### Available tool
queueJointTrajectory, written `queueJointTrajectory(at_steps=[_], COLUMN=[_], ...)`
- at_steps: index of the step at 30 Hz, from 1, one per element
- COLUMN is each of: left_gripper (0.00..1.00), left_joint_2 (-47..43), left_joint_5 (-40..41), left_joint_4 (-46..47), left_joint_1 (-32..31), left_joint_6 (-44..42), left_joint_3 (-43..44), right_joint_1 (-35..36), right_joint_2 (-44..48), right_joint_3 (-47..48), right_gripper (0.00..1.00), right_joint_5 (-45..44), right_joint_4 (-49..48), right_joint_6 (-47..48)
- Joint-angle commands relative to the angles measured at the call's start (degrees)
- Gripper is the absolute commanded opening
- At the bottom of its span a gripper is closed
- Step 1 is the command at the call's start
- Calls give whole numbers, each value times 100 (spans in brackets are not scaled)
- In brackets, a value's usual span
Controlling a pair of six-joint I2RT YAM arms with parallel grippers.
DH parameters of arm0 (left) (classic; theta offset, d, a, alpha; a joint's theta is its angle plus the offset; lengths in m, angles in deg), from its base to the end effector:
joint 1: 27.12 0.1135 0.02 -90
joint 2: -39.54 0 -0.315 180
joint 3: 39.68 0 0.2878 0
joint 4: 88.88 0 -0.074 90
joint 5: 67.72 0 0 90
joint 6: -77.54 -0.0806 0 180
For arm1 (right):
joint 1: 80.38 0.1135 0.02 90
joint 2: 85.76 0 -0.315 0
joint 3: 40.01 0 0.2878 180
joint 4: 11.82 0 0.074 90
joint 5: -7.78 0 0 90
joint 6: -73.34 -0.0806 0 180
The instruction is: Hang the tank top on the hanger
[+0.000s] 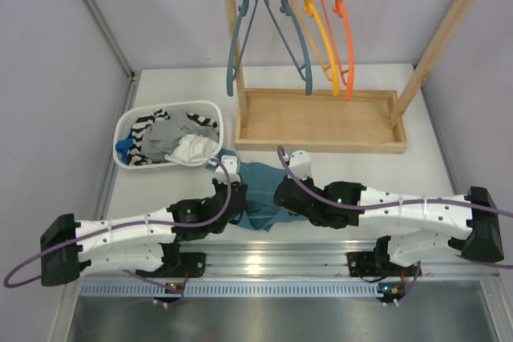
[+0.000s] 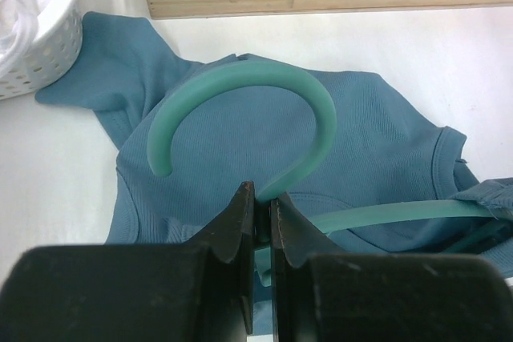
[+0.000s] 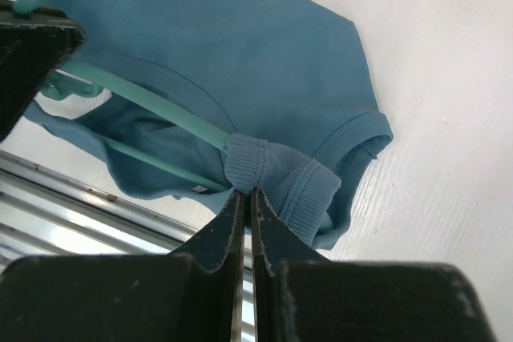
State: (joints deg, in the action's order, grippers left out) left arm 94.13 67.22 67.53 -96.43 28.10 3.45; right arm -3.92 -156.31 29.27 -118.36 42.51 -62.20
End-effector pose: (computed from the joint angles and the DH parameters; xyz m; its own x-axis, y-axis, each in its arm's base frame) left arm 0.1334 -0.1921 0.2378 -0.4519 -0.1062 -0.8857 0.2159 0.9503 -0.2241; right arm 0.1121 0.2625 0.2894 -0.6400 -0.1957 -0.7430 -0.3574 0.9319 0.0624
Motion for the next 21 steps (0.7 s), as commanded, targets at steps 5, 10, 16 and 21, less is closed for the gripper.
queueJointTrajectory(at_steps=[5,10,16,21], left_gripper=[0,0,0,0], left_joint_2=[227,325,61,245], left_joint_5=[22,690,762,822], left_joint_4=[602,65,258,-153], left_joint_1=[-29,-29,-38,-38], left_joint_6=[22,260,85,242], left_joint_3=[327,591,556,661], right_joint_1=[0,0,-9,-18], right_joint_2=[93,216,287,339], right_joint_3=[488,462,304,470], right_gripper=[0,0,0,0], right_joint_5=[-42,-103,-121,-419], right_joint_4=[-302,-48,146,488], right_joint_6=[186,54,-130,-183])
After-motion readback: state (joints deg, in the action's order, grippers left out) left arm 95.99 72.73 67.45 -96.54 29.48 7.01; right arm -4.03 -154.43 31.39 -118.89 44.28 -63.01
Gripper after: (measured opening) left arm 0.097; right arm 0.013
